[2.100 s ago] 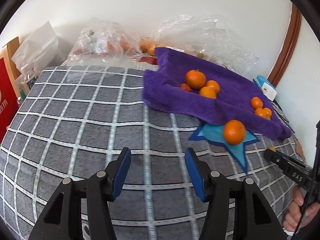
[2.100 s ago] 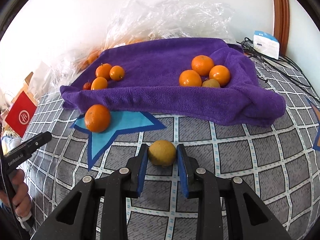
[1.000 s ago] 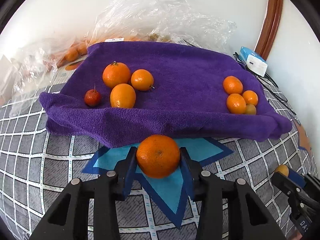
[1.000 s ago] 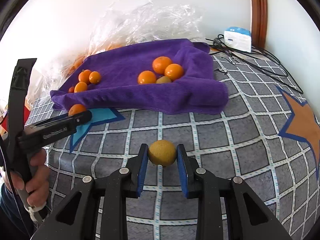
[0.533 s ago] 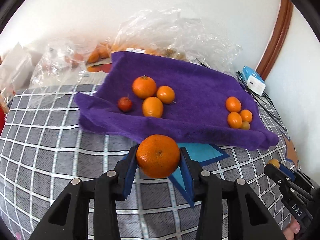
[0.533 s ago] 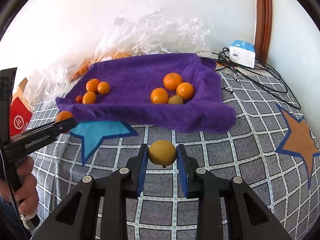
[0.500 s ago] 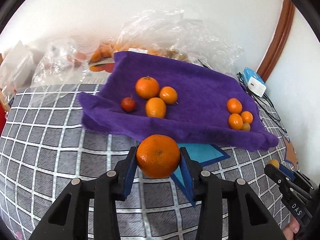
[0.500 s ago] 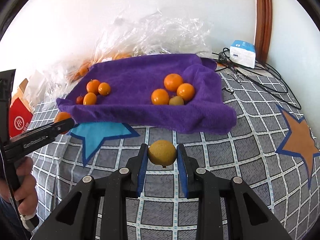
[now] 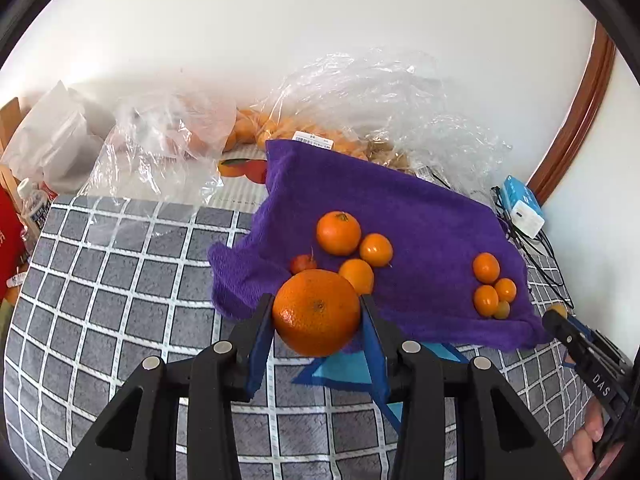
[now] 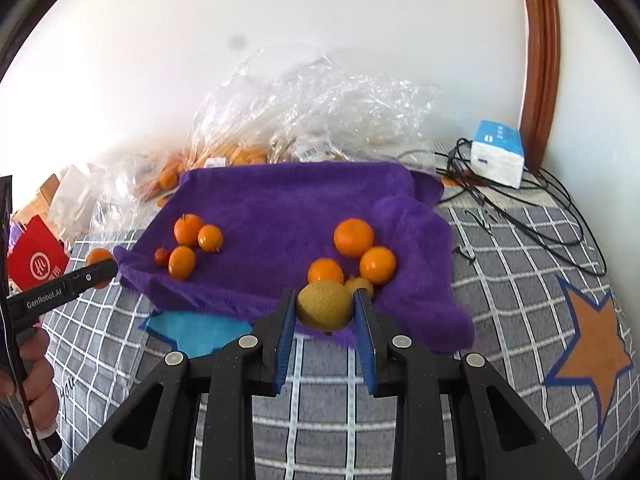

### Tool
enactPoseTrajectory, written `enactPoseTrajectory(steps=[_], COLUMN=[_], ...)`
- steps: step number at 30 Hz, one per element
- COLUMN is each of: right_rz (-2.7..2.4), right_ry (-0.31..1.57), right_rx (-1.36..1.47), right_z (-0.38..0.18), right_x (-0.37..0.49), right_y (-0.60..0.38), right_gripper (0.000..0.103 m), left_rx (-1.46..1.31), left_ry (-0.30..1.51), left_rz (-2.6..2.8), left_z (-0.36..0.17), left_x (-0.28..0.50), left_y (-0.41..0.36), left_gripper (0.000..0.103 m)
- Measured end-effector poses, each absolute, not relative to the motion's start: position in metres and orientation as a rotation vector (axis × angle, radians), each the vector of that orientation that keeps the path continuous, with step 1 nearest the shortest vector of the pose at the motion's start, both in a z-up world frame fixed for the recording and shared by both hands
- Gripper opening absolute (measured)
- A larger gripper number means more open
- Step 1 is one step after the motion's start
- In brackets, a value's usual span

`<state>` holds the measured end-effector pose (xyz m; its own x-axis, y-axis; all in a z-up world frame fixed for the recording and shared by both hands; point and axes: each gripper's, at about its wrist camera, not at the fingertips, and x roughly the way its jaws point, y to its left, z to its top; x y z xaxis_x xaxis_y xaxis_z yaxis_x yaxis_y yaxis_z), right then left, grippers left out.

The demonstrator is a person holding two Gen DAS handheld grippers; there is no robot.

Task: Organize fruits
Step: 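Carry both held fruits onto the purple towel with both tools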

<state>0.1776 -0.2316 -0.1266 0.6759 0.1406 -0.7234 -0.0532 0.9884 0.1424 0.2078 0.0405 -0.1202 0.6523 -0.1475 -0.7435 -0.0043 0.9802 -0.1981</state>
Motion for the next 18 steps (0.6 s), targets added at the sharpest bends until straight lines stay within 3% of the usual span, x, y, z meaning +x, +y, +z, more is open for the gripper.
enactPoseTrajectory(steps=[18], right_rz=[0.161], right_ry=[0.946], right_rx=[0.072], right_z=[-0.183], right_x=[0.285], right_y=[-0.209], right_gripper=[0.029], left_rx=[-0.236], left_ry=[0.912], left_rz=[-0.136], left_z=[-0.139], left_x=[0.257], left_y=[0.049], left_gripper=[0.039])
